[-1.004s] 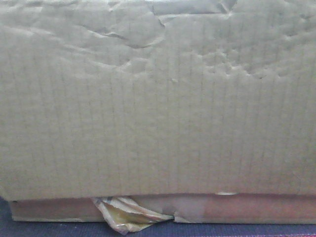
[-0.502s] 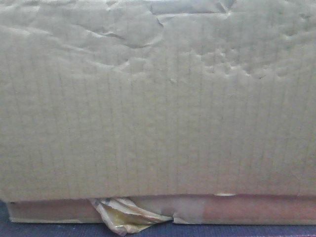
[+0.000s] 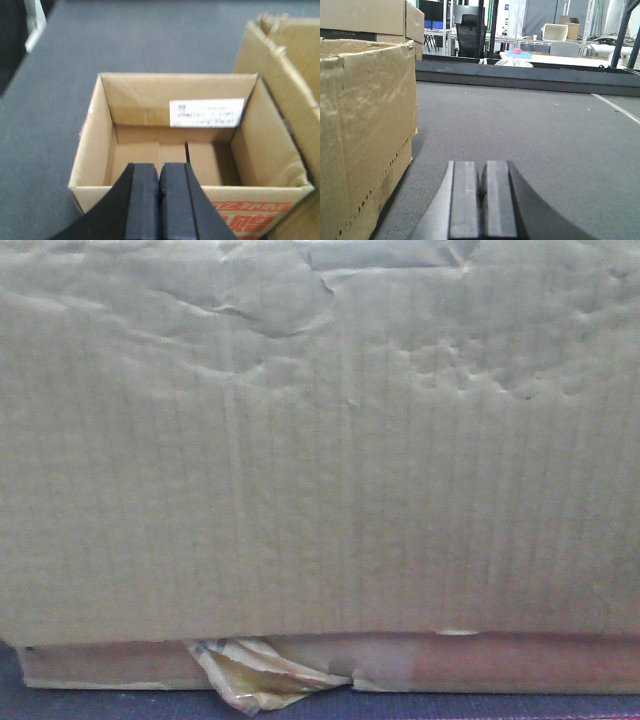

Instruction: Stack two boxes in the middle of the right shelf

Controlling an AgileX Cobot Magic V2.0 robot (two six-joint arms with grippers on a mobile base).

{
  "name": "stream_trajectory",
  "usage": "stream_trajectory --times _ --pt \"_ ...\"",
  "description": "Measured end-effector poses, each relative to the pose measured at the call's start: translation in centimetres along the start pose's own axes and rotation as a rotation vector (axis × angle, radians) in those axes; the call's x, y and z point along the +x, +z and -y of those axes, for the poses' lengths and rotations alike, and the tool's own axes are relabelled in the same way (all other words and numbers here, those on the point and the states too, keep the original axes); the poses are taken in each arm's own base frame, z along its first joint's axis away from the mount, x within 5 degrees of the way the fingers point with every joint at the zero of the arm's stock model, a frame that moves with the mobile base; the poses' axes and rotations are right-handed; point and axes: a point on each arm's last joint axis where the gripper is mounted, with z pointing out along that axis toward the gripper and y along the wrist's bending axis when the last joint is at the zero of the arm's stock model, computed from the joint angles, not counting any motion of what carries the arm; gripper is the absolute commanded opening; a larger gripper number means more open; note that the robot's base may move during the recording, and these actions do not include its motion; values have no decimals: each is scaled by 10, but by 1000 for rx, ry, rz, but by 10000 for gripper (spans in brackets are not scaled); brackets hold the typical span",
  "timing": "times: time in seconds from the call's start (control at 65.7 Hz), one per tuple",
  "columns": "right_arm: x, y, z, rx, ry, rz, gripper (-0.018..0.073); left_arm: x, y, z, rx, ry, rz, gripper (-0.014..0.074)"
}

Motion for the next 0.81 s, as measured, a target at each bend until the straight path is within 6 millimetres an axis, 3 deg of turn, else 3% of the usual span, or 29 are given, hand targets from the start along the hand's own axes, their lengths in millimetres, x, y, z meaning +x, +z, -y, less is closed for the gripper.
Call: stream_trajectory --times 0.563,0.715,0.806 --pt "0 0 0 0 0 0 -162 -48 114 2 80 17 -431 -91" --pt "0 0 0 0 0 0 -162 -65 128 -14 109 30 -526 -91" --pt "0 0 0 0 0 0 -162 -72 133 -35 81 -4 -544 -91"
